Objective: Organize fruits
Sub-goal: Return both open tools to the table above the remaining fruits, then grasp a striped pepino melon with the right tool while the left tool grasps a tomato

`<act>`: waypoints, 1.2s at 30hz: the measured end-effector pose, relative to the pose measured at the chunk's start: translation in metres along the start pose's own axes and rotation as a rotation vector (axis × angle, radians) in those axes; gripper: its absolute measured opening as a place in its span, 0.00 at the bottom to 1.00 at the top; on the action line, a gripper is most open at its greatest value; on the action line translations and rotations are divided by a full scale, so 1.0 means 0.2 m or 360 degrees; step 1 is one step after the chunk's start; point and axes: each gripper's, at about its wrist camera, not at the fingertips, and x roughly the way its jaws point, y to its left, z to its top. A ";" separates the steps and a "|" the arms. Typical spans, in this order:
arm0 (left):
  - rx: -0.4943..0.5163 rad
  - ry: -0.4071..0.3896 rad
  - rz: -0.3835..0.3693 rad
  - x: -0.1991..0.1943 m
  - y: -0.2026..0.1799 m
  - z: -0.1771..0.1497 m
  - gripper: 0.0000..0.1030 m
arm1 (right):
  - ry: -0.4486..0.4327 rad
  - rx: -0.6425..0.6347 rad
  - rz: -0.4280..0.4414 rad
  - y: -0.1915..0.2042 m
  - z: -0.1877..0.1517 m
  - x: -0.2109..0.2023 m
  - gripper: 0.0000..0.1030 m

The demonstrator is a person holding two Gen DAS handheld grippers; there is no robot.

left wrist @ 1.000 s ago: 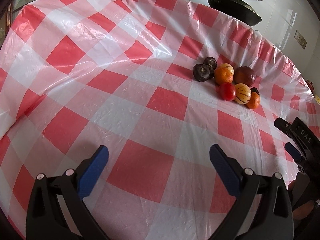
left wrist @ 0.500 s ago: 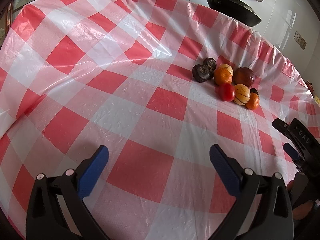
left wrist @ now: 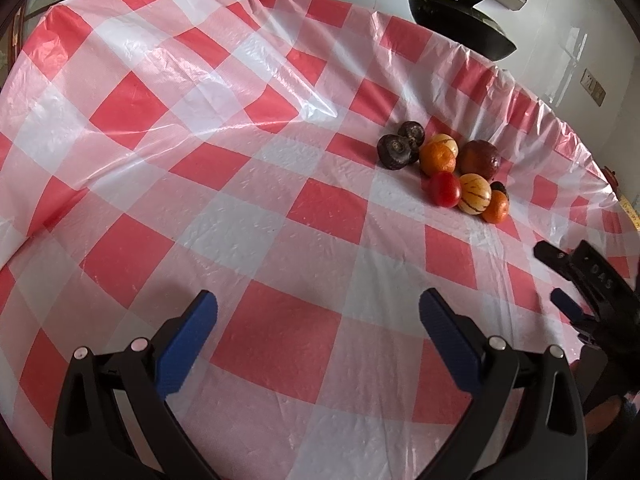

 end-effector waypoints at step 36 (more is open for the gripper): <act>0.0435 0.0136 0.0070 0.57 -0.64 0.38 0.78 | 0.0181 -0.0138 0.0068 -0.05 0.28 0.30 0.17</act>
